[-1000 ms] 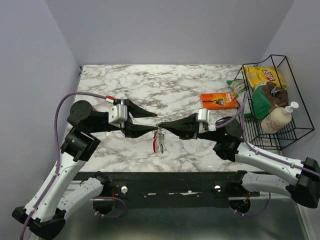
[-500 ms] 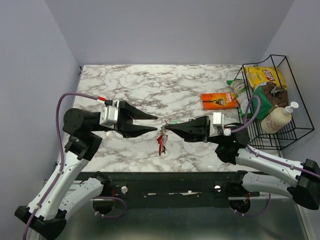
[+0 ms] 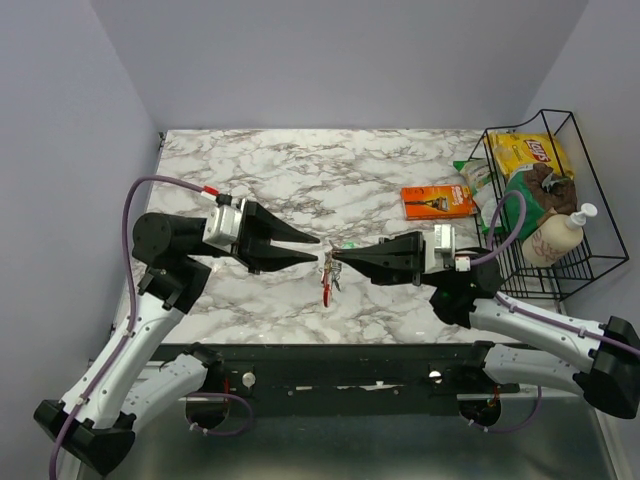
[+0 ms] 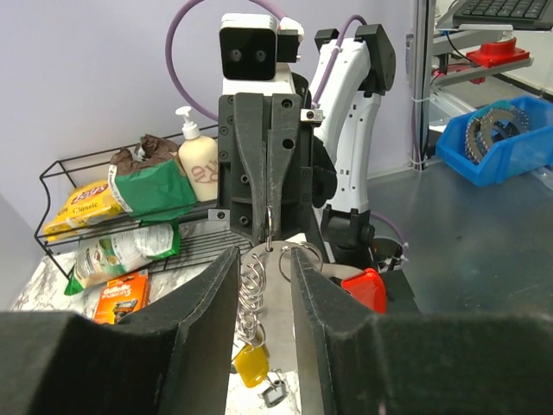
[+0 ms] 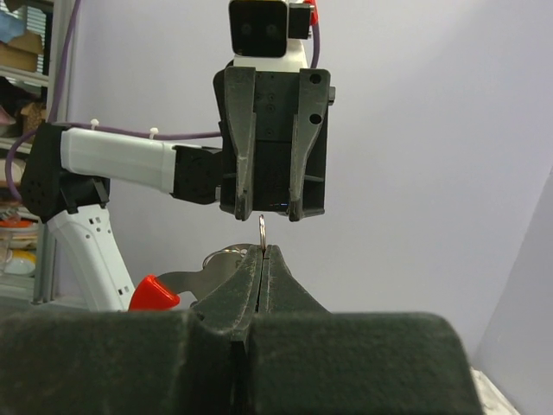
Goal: Put the keys on the keyring
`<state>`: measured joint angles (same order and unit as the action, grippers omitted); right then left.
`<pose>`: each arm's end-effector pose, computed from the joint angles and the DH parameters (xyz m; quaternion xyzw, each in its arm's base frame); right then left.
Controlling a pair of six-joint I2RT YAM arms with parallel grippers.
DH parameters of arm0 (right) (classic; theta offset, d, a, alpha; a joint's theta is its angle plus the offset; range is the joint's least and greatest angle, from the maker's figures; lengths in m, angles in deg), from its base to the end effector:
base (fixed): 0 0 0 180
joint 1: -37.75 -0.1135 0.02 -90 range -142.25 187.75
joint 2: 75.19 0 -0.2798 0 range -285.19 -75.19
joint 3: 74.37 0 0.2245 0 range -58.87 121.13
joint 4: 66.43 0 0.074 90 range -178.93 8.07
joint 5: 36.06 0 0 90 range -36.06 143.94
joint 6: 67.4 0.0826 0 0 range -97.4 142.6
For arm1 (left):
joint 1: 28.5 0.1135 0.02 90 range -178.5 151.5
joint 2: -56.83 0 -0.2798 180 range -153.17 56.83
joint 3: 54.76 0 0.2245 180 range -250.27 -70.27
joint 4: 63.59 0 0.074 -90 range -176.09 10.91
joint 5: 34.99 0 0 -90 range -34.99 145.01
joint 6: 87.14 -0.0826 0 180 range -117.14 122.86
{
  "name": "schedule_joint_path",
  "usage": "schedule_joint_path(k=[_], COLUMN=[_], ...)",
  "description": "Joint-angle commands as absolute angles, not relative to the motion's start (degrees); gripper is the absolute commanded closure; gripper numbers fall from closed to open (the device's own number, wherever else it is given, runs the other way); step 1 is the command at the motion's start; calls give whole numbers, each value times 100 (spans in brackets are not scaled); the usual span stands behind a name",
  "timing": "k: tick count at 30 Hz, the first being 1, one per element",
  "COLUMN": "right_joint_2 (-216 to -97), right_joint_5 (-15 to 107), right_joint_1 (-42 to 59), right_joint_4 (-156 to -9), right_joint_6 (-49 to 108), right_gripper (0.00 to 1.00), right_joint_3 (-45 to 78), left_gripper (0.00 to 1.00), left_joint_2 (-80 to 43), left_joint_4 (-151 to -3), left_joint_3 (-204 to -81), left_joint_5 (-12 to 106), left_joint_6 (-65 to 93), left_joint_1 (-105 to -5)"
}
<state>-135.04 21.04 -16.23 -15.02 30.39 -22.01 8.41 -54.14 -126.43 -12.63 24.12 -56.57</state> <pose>0.0844 0.1924 0.4256 -0.3869 0.2431 0.5481 0.7005 0.0781 -0.1282 0.4684 0.5112 0.3686 -0.5468 0.5512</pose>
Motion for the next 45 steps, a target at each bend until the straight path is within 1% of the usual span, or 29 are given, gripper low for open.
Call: schedule_joint_path(k=[1,8,13,17,22,26,39,45], right_joint_2=[-13548,-13601,-13618,-13636,-13645,-13662,-13689,-13697], right_joint_5=[1993,2046,2054,2081,2133,2125,2125,2098], right_joint_1=[-1604,-1595,-1604,-1595,-1595,-1587,-1595,-1595], right_joint_4=[-1162,-1171,-1188,-1197,-1197,-1197,-1215,-1215], right_joint_6=[3051,3033,3033,3025,3024,3024,3042,3051], right_gripper=[99,99,99,99,99,99,99,99], right_joint_3=[-2134,-2107,-2090,-2081,-2081,-2081,-2064,-2081], left_gripper=[62,63,66,66,62,62,73,76], left_joint_2=[762,603,524,533,515,515,428,436], left_joint_4=[-5114,-5105,-5175,-5193,-5281,-5412,-6159,-6204], left_joint_3=[-12634,-12695,-12687,-12678,-12695,-12695,-12827,-12836], left_joint_5=[-1434,-1522,-1548,-1557,-1609,-1610,-1478,-1364], left_joint_6=[2615,2651,2642,2607,2580,2484,1930,1807], left_joint_1=[-5627,-5653,-5715,-5732,-5785,-5829,-6014,-6031])
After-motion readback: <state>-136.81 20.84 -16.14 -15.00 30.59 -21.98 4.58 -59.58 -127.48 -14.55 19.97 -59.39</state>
